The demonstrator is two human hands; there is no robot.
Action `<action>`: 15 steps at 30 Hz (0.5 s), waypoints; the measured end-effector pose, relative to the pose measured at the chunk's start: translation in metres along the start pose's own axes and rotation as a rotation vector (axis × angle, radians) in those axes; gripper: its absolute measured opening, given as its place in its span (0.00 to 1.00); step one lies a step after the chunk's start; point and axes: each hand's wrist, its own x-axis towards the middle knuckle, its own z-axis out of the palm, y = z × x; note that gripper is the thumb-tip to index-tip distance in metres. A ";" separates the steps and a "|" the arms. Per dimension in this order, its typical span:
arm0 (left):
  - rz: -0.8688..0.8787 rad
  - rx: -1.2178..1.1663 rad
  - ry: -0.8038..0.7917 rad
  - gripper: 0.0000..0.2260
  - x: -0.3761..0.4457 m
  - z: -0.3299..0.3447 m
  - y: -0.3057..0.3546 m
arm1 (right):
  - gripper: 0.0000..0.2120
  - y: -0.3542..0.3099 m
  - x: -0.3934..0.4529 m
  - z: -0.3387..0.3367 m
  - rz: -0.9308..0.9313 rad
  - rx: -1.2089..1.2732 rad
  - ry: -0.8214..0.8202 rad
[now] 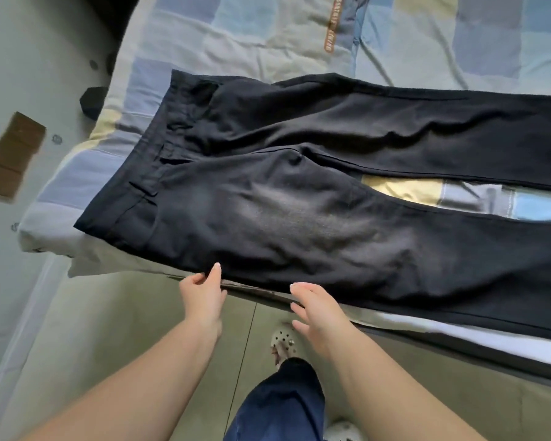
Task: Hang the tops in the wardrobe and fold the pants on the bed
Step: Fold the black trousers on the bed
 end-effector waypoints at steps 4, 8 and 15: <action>-0.058 -0.224 -0.065 0.19 0.010 -0.008 0.006 | 0.03 0.006 0.015 0.007 -0.053 0.285 0.093; -0.039 -0.265 -0.090 0.20 0.022 -0.014 0.019 | 0.08 0.007 0.016 0.015 -0.143 0.504 0.204; 0.241 -0.178 0.159 0.42 0.017 -0.027 0.051 | 0.10 -0.018 -0.022 0.018 -0.399 0.213 0.322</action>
